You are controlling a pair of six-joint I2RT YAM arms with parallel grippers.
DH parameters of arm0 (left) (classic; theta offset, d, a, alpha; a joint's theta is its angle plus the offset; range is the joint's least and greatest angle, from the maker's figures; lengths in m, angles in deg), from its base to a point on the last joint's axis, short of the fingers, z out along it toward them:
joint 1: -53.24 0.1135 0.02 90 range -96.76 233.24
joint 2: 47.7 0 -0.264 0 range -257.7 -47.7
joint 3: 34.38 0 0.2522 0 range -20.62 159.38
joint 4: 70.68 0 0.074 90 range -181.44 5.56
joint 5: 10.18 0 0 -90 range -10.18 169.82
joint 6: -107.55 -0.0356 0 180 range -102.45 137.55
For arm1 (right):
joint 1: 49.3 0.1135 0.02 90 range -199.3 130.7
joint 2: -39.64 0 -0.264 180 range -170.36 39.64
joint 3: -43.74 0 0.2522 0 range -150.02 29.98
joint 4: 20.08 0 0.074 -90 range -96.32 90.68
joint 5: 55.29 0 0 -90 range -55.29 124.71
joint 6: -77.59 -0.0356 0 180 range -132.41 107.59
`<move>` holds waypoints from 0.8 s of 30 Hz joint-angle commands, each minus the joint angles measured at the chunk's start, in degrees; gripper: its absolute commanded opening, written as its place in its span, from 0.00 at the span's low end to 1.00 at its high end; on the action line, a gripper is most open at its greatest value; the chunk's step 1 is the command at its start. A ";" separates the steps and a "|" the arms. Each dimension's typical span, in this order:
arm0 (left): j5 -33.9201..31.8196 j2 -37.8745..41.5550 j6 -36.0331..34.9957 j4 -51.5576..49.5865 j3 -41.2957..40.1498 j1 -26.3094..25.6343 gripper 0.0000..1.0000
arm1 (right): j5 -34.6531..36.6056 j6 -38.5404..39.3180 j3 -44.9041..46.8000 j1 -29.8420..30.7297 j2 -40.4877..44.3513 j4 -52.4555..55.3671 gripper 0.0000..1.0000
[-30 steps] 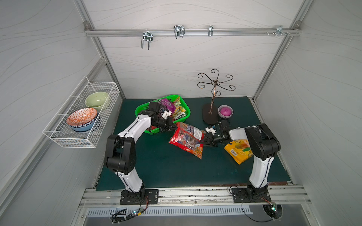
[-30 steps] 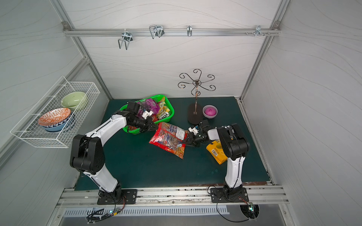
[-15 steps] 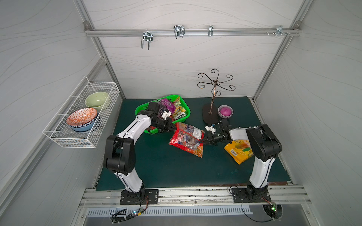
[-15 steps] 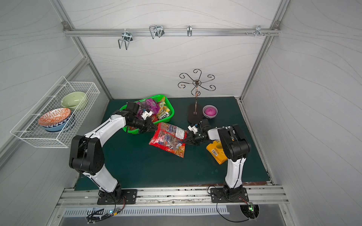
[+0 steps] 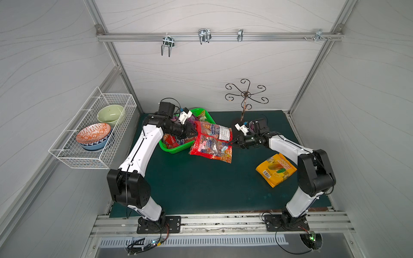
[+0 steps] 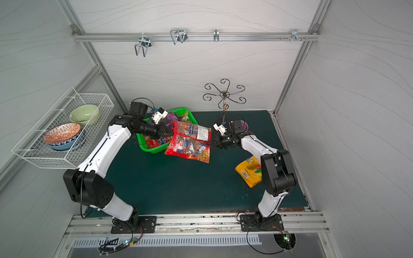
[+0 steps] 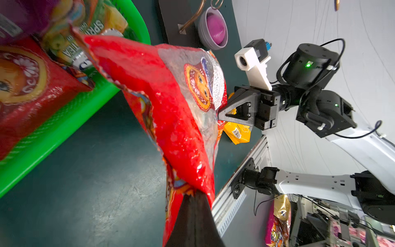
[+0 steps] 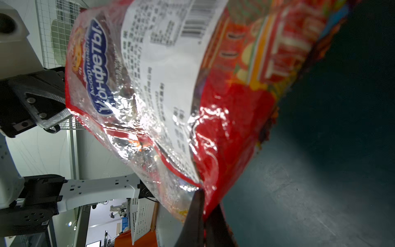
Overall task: Put the candies in the basket
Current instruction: Pick up the candy at the center of the board, then place the candy in the basket.
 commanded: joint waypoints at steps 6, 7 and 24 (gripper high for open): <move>-7.23 2.89 -4.30 0.95 3.80 6.75 0.00 | 1.54 2.99 -19.37 3.75 -6.25 4.88 0.00; -7.93 3.13 -4.58 1.34 3.45 7.53 0.00 | 2.04 3.45 -21.65 4.42 -7.49 5.53 0.00; -17.28 5.66 -4.97 10.56 -5.04 17.04 0.00 | 7.97 3.30 -50.92 12.02 -29.68 8.57 0.00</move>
